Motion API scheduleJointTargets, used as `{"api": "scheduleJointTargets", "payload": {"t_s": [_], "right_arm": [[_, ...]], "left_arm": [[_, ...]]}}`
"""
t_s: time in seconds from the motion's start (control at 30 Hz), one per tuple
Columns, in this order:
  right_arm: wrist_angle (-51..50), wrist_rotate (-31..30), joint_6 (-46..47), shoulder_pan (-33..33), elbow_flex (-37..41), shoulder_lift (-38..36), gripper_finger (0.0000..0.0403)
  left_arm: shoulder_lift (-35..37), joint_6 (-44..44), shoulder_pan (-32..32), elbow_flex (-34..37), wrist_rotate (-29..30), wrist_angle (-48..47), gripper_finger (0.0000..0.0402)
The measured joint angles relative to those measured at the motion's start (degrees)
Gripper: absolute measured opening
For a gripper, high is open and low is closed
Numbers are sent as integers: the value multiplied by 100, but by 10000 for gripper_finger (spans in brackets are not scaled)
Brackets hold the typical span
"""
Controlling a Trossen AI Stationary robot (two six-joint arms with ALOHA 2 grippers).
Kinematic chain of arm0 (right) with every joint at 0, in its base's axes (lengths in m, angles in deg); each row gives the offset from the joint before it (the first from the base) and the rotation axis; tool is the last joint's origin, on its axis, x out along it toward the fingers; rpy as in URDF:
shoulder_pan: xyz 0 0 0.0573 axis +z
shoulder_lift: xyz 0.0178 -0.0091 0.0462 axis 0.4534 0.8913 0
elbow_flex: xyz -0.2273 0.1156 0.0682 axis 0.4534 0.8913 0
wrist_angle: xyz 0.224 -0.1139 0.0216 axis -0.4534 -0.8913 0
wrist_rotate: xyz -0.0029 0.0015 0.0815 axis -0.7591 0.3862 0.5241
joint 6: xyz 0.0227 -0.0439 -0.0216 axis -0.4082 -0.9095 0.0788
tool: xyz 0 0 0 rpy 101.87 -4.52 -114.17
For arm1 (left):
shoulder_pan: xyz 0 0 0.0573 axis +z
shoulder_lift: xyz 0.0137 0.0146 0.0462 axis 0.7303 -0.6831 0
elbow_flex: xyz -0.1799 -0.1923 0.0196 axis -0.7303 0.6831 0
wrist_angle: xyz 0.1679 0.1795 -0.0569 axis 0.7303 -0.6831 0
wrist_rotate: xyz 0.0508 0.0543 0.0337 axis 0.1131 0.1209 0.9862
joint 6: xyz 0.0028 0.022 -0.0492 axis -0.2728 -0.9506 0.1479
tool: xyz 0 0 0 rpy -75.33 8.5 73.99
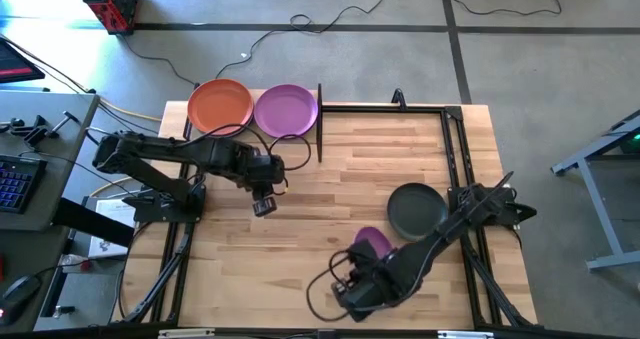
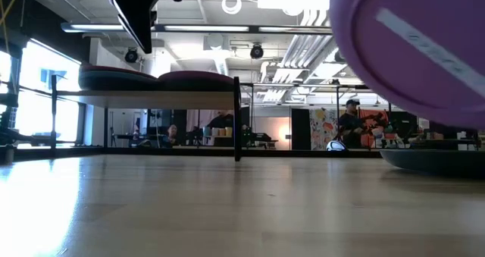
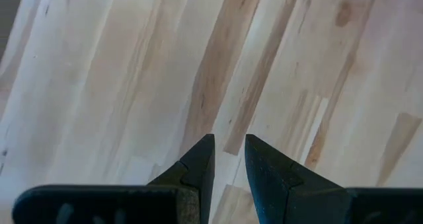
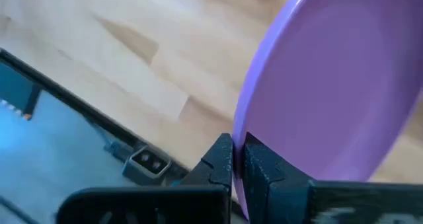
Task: Place and stack plates onto a shelf
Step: Stack the purple plate on top of the purple plate on the shelf
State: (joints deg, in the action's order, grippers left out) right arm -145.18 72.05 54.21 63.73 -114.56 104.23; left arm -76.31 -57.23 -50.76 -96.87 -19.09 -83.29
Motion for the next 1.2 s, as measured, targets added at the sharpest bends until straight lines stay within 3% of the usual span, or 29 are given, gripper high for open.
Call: {"api": "scheduleJointTargets", "payload": {"t_s": [0.37,0.57,0.87,1.2], "right_arm": [[-1101,-105,-2276,-878,-809,0,0],[-1137,290,-4405,-1408,-1021,4,0],[-1212,873,-7455,-2057,-1300,4,0],[-1210,1395,-10170,-2590,-1312,4,0]], "left_arm": [[-26,-243,281,84,26,3,105],[-28,654,675,297,-317,-7,129],[-28,1772,1408,326,-1250,1,119],[-31,2436,1955,326,-1711,729,117]]}}
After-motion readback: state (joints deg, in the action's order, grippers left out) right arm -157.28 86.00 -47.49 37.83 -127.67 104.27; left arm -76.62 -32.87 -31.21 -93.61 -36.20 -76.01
